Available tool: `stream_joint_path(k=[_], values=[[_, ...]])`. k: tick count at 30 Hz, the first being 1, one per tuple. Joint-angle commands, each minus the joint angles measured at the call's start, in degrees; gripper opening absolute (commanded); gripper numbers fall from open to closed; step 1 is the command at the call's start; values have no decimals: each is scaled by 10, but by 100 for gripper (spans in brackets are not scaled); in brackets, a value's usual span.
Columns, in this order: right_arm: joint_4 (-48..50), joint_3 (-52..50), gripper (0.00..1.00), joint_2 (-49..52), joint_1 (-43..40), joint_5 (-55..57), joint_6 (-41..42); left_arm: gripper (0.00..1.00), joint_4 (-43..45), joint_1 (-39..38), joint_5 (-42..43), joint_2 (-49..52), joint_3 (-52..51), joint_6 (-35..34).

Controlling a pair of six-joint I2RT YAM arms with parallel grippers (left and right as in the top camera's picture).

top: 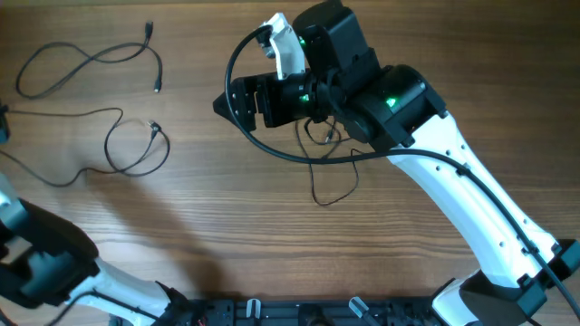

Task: Untangle cables

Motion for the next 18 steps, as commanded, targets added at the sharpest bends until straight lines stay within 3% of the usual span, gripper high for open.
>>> stream_joint_path(k=[1,7,10,11,12,13,14,18], values=[[-2,0,97,1,2,12,-12,4,27,20,-57,45,6,13],[-3,0,97,1,2,12,-12,4,83,41,-178,81,6,14],[-10,0,97,1,2,12,-12,4,138,54,-182,94,6,65],[-11,0,97,2,2,12,-12,17,150,55,-181,96,6,78],[-11,0,97,2,2,12,-12,59,157,55,-181,97,6,87],[-10,0,97,2,2,12,-12,88,159,55,-181,97,6,91],[-9,0,97,4,2,12,-12,100,163,55,-181,98,6,92],[-9,0,97,9,2,12,-12,100,157,55,-149,100,6,93]])
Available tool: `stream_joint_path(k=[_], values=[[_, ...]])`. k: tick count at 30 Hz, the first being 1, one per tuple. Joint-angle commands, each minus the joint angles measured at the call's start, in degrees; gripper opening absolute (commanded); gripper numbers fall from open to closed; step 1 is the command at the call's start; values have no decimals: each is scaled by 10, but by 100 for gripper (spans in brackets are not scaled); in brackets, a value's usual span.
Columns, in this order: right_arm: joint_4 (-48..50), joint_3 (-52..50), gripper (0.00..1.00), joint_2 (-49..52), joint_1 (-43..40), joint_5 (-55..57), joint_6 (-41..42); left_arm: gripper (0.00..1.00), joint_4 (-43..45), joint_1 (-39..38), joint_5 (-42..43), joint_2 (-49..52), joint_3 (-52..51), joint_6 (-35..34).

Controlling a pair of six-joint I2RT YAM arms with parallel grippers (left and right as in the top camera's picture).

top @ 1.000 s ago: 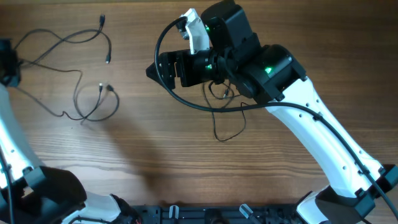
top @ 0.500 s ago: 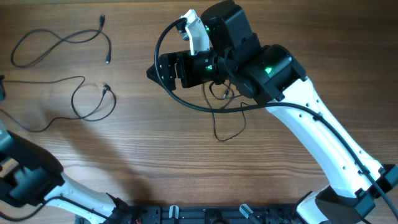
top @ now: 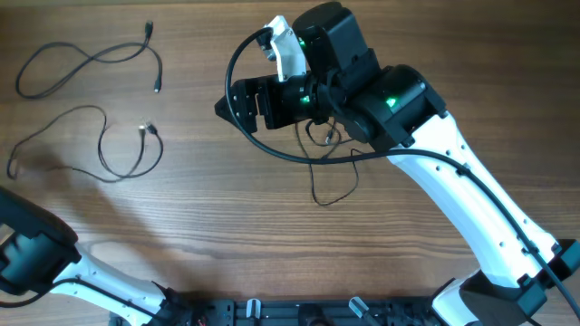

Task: Untangle cables

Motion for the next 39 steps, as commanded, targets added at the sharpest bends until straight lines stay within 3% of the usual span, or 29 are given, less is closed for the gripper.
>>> stream_joint_path(k=[1,5,9,14,22,26,36,39], values=[[-2,-1,97,9,2,12,-12,100,-7,-2,32,13,6,36],[-14,-2,97,9,2,12,-27,100,-47,-5,85,13,6,67],[-21,-2,97,9,2,12,-27,100,-97,-14,85,13,6,70],[-26,-2,97,9,2,11,-44,100,-153,-28,85,13,6,126],[-49,-2,98,9,2,12,-79,100,-285,-70,88,13,1,137],[-54,-2,98,9,2,12,-91,100,-279,-103,104,15,-23,188],[-60,-2,98,9,2,12,-101,100,-146,-179,104,16,-91,187],[-59,-2,98,9,2,12,-101,95,-114,-188,104,16,-102,187]])
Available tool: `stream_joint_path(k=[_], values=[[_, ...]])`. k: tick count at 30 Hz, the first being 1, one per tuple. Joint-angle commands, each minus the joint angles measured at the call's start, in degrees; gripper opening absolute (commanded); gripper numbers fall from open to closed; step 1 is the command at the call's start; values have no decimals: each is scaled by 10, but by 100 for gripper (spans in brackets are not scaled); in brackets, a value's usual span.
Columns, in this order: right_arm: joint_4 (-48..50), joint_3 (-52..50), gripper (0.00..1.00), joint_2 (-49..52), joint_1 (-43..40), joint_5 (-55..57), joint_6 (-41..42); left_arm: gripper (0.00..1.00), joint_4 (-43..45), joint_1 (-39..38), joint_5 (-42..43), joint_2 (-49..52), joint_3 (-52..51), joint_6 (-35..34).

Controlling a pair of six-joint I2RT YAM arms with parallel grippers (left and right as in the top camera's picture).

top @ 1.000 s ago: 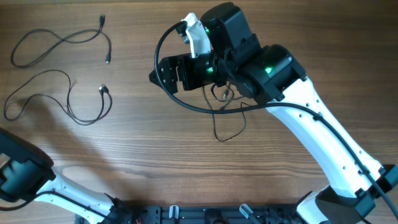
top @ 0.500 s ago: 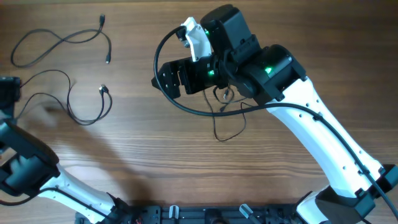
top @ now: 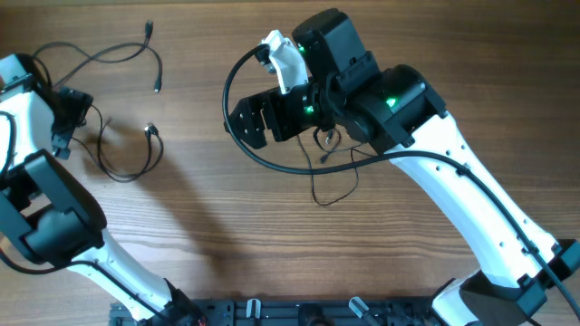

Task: Untangle cables

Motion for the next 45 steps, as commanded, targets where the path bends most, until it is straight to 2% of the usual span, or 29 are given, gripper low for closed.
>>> stream_joint_path(k=[1,7,9,11,16,23,27,31,34,38,41,43,44,45], values=[[2,-2,98,9,2,10,-11,93,34,-12,2,7,-20,12],[6,-2,98,9,2,10,-11,87,110,-15,2,7,-59,12],[7,-2,98,9,2,10,-10,85,160,-12,-15,7,-82,12],[9,-2,98,9,2,10,-10,79,193,-12,-27,7,-96,12],[13,-2,98,9,2,9,-9,77,246,-11,-85,17,-114,12],[13,-2,98,9,2,9,5,75,267,20,-159,50,-114,12],[13,-2,98,9,2,10,5,70,273,63,-176,54,-114,12],[15,-2,98,9,2,10,5,57,285,106,-176,54,-114,13],[15,-2,98,9,2,10,5,40,313,127,-173,53,-114,78],[15,-2,98,9,2,10,5,33,376,131,-193,49,-114,212],[15,-2,98,9,2,10,5,23,414,130,-228,42,-107,237],[15,-2,99,9,2,10,5,23,415,130,-230,39,-96,237],[16,-2,99,9,2,10,5,27,409,130,-229,37,-88,236],[16,-2,99,9,2,10,5,37,401,128,-225,36,-83,235]])
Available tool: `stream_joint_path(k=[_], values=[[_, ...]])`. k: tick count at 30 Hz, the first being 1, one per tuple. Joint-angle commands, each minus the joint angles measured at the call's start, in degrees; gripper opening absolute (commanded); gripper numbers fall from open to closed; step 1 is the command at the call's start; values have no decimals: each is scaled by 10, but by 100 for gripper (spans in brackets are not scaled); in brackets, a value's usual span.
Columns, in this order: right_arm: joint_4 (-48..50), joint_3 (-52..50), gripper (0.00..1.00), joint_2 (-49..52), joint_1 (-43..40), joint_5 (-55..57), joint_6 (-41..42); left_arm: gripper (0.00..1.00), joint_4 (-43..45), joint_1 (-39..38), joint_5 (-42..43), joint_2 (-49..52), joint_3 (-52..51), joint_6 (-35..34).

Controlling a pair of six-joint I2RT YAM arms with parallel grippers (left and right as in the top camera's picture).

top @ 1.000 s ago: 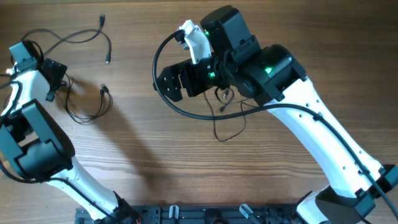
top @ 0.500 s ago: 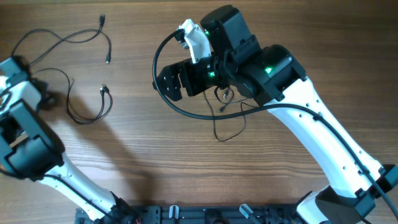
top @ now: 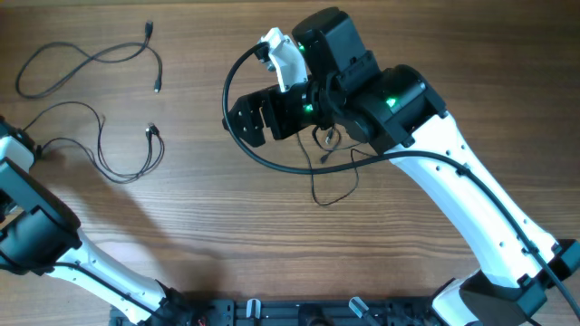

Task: Untangle cables

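Three thin black cables lie apart on the wooden table. One cable [top: 86,56] curls at the top left. A second, looped cable [top: 127,172] lies below it, and its left strand runs to my left gripper [top: 24,145] at the table's left edge, which looks shut on it. The third cable [top: 328,186] lies mid-table, partly hidden under my right arm. My right gripper [top: 234,119] hovers left of that cable, pointing left, with nothing visible in it; its jaws cannot be made out.
The right arm's own thick black lead [top: 263,154] arcs around its wrist. The white right arm [top: 480,208] crosses the table from the lower right. A dark rail [top: 272,312] runs along the front edge.
My left gripper has gone from the looped cable's upper left part to the table's left edge. The cable's left strand is now drawn out leftward with it. The right arm has barely moved.
At first the looped cable's left end ran off the left edge. Then that end lay free on the table with my left arm low. Then my left gripper was at the cable's upper left. Now it holds the strand at the left edge. The right gripper has turned slightly.
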Motion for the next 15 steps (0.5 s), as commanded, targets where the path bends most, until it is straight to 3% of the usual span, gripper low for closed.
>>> stream_joint_path(k=[1,2,4,6,8,11,15], values=[[4,-2,99,9,2,8,3,50,-18,-6,-10,-11,28,37],[5,-2,99,9,2,8,3,59,-29,-9,7,-11,30,36],[8,-2,99,10,2,8,3,60,-58,-13,43,-11,30,6],[10,-2,99,13,2,8,2,61,-103,-18,76,-11,30,-71],[12,-2,100,17,2,8,2,66,-139,-21,118,-11,30,-118],[12,-2,100,28,2,7,3,70,-180,-21,207,-11,30,-131],[12,-2,99,46,2,5,3,66,-211,-21,246,-11,30,-132]])
